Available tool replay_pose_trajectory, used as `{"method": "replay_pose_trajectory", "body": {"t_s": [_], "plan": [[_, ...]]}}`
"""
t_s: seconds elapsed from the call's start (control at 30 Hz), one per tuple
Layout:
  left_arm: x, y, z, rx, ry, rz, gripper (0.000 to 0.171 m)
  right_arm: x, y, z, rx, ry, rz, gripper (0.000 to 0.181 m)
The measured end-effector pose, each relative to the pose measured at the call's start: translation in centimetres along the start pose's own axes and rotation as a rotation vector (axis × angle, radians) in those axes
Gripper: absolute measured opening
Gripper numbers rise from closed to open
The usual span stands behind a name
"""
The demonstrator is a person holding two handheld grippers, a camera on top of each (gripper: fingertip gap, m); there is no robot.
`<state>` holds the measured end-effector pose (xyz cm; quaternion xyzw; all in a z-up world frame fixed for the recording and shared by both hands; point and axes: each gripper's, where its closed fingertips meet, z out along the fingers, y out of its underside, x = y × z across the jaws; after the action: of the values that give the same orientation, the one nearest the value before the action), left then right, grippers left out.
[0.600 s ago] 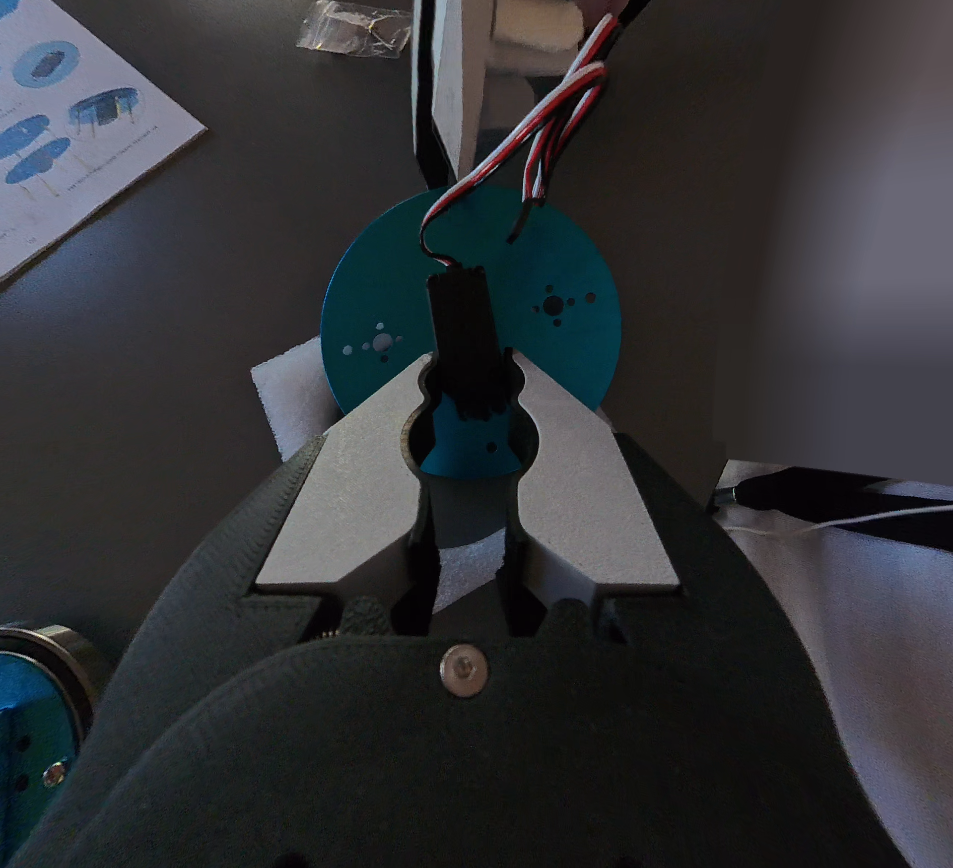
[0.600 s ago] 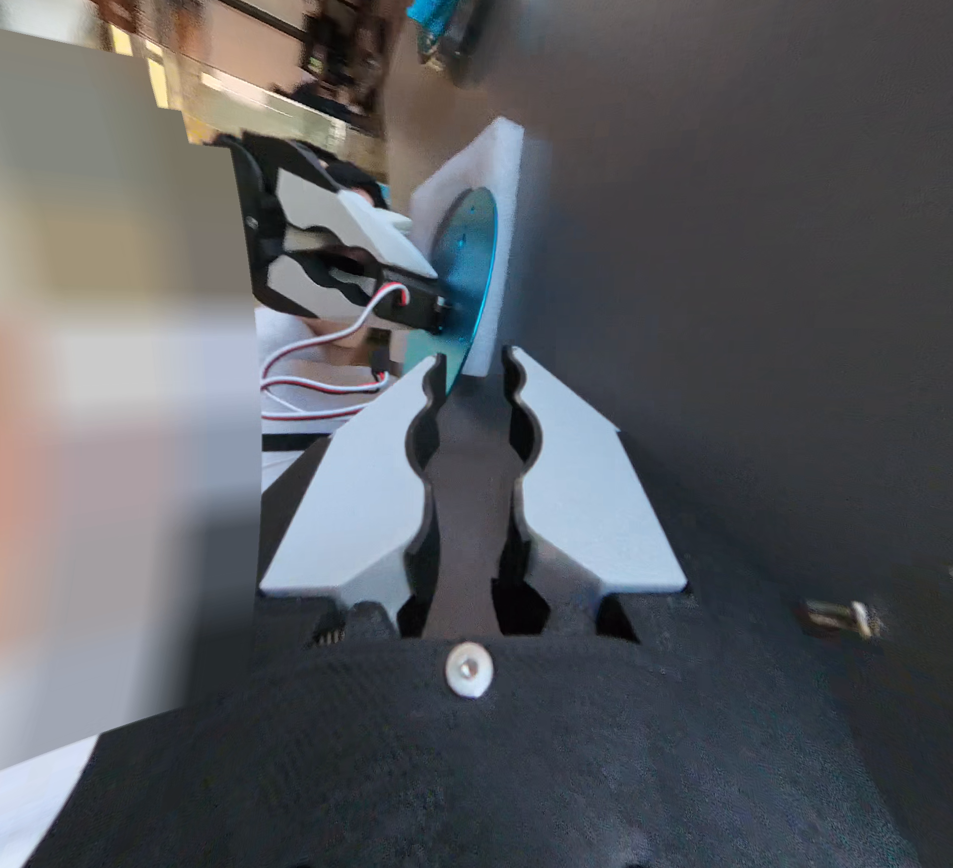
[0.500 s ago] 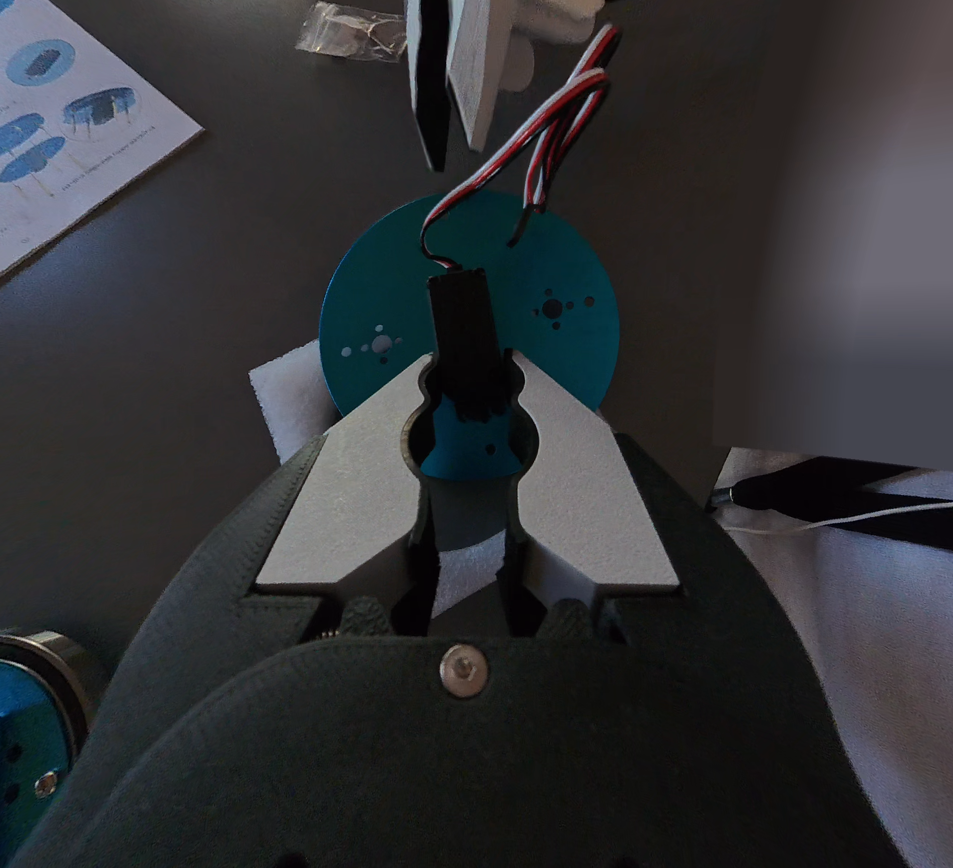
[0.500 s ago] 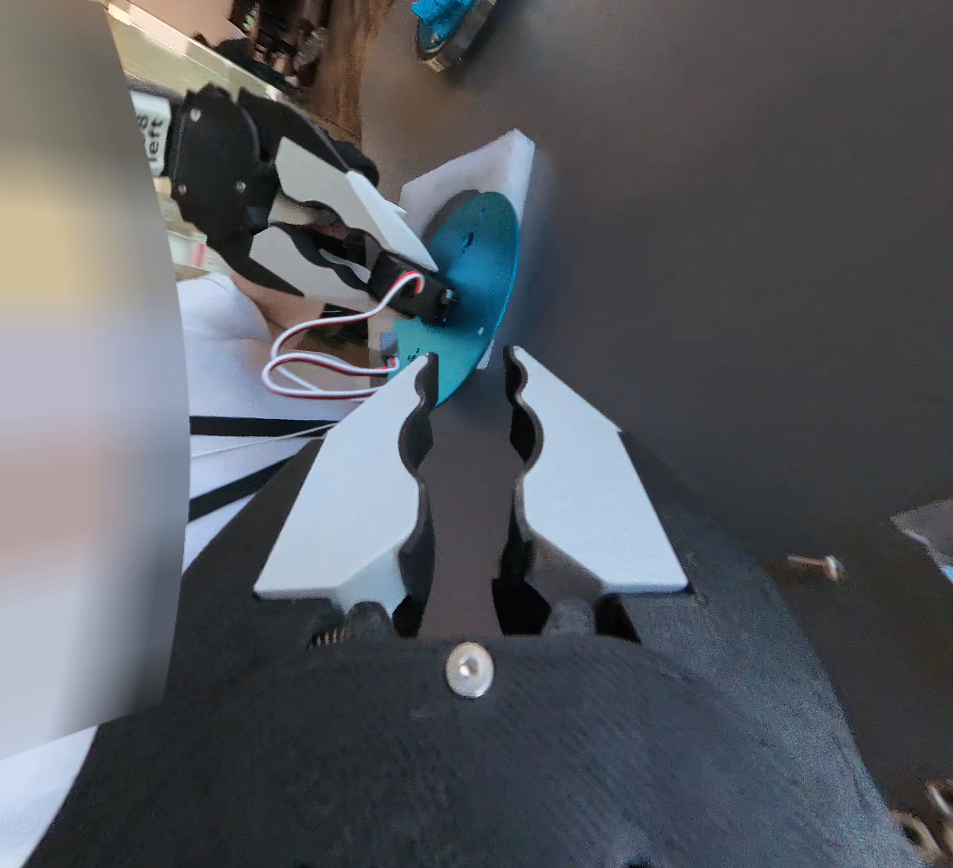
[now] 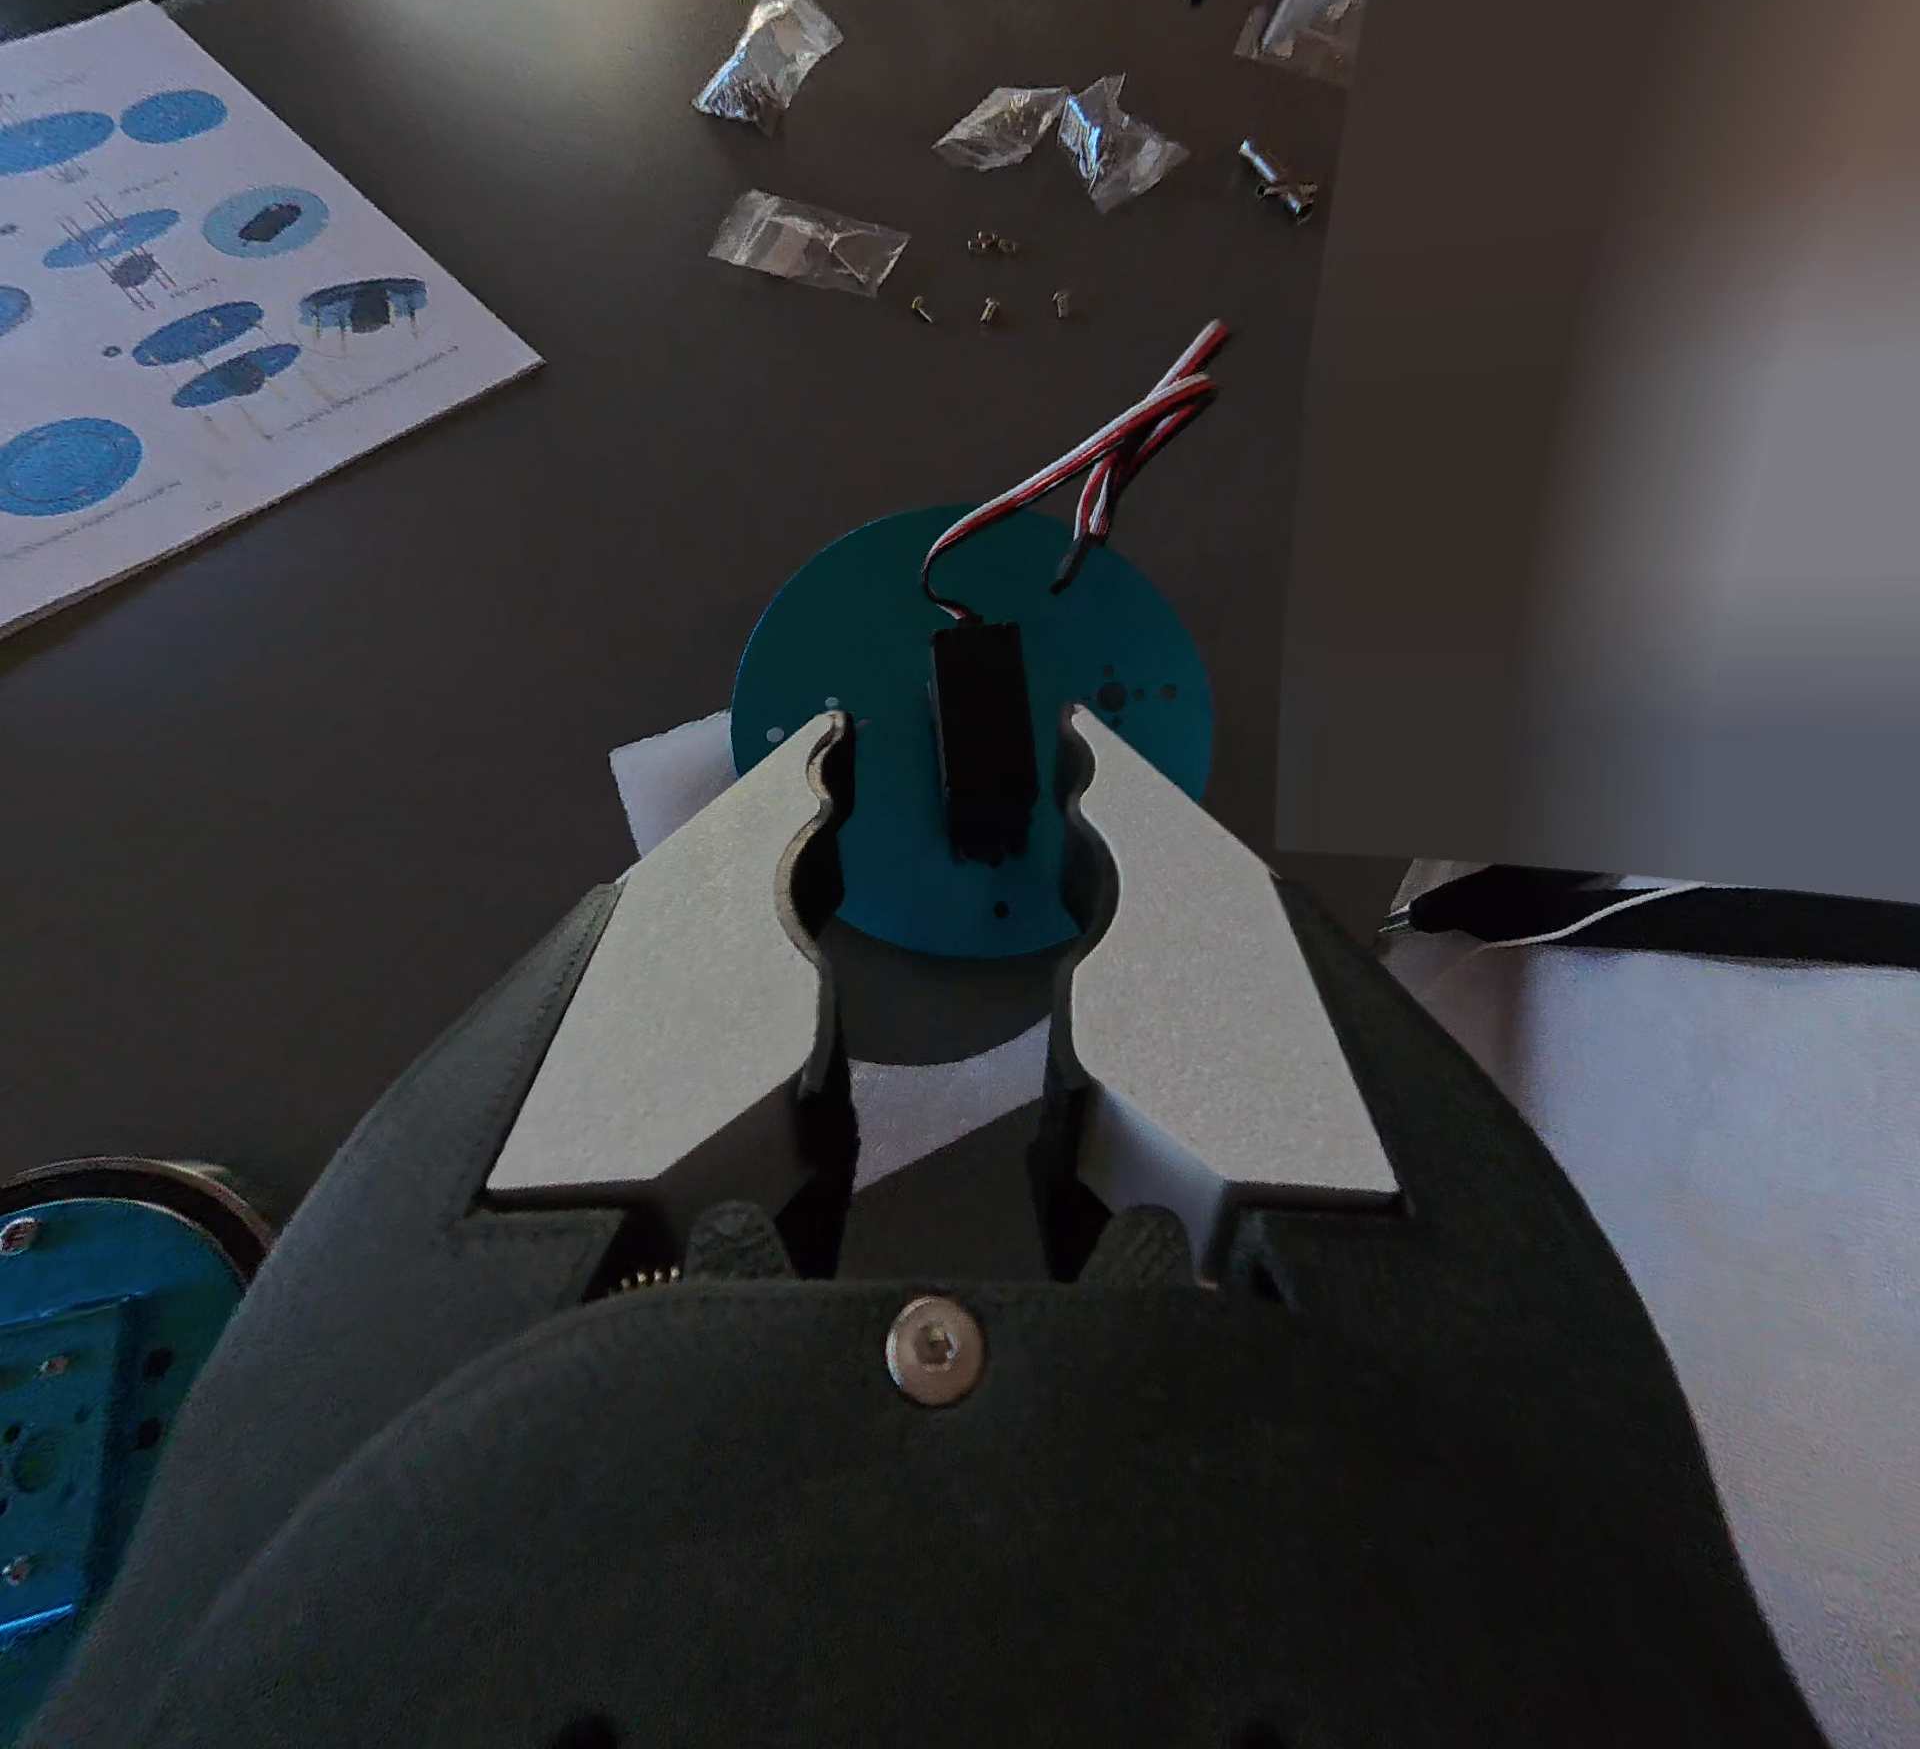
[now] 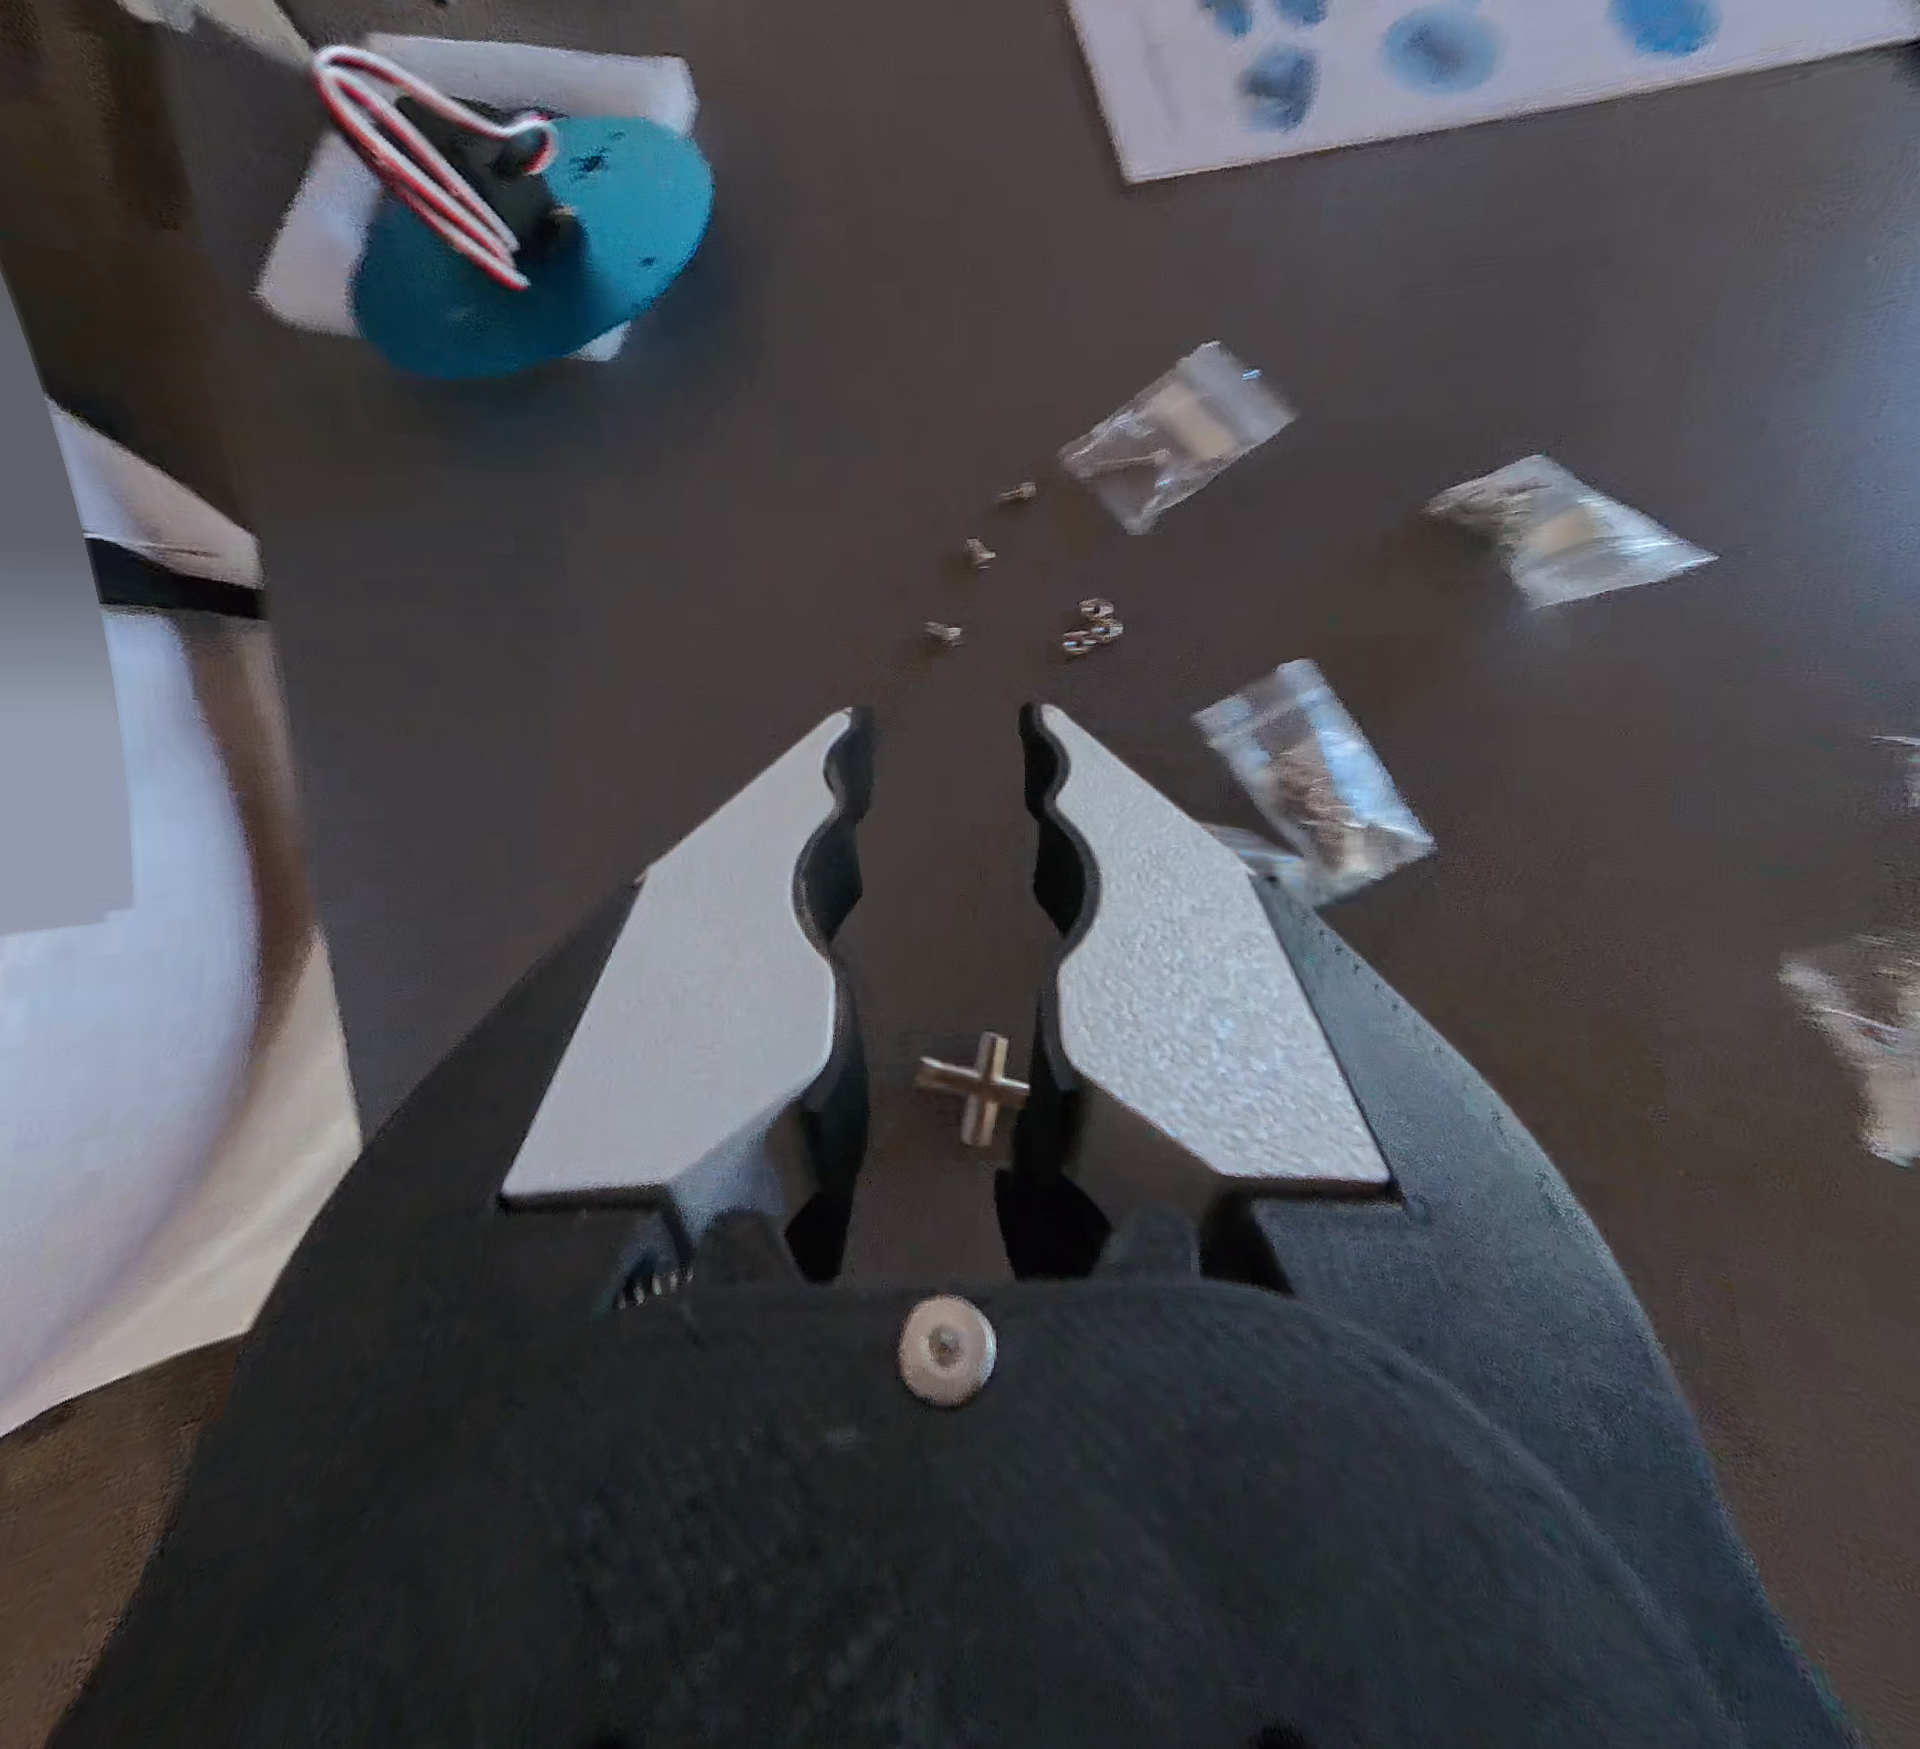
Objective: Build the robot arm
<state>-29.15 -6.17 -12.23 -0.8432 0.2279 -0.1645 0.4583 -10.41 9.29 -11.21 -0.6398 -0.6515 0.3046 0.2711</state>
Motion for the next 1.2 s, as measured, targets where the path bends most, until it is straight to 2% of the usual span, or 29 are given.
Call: {"method": "replay_pose_trajectory", "body": {"t_s": [0.07,0.17,0.3,0.43,0.63,0.97,1.07,1.2], "plan": [[0.1,-0.4,-0.4,0.028,0.007,-0.018,0.037,-0.7,0.8,1.6,-0.017,-0.050,-0.031,0.024],[-0.4,-0.6,-0.7,0.048,-0.025,-0.031,0.035,-0.2,1.5,4.4,-0.069,-0.073,-0.196,0.016],[0.2,-0.5,-1.3,0.071,-0.033,-0.071,0.034,0.2,1.6,6.7,-0.130,-0.196,-0.179,0.011],[1.1,0.7,-2.3,0.071,-0.079,-0.100,0.033,-0.2,1.4,7.2,-0.119,-0.274,-0.253,0.010],[2.0,2.2,-3.9,0.081,-0.143,-0.166,0.032,-0.5,1.7,8.0,-0.160,-0.374,-0.245,0.011],[3.0,2.9,-4.3,0.151,-0.170,-0.264,0.031,-1.0,1.9,8.5,-0.158,-0.402,-0.271,0.005],[2.9,3.6,-4.1,0.151,-0.173,-0.319,0.030,-2.4,0.3,8.0,-0.086,-0.376,-0.349,0.005],[2.0,4.9,-4.0,0.114,-0.179,-0.443,0.028,-6.6,-5.1,7.0,0.052,-0.310,-0.573,0.004]]}}
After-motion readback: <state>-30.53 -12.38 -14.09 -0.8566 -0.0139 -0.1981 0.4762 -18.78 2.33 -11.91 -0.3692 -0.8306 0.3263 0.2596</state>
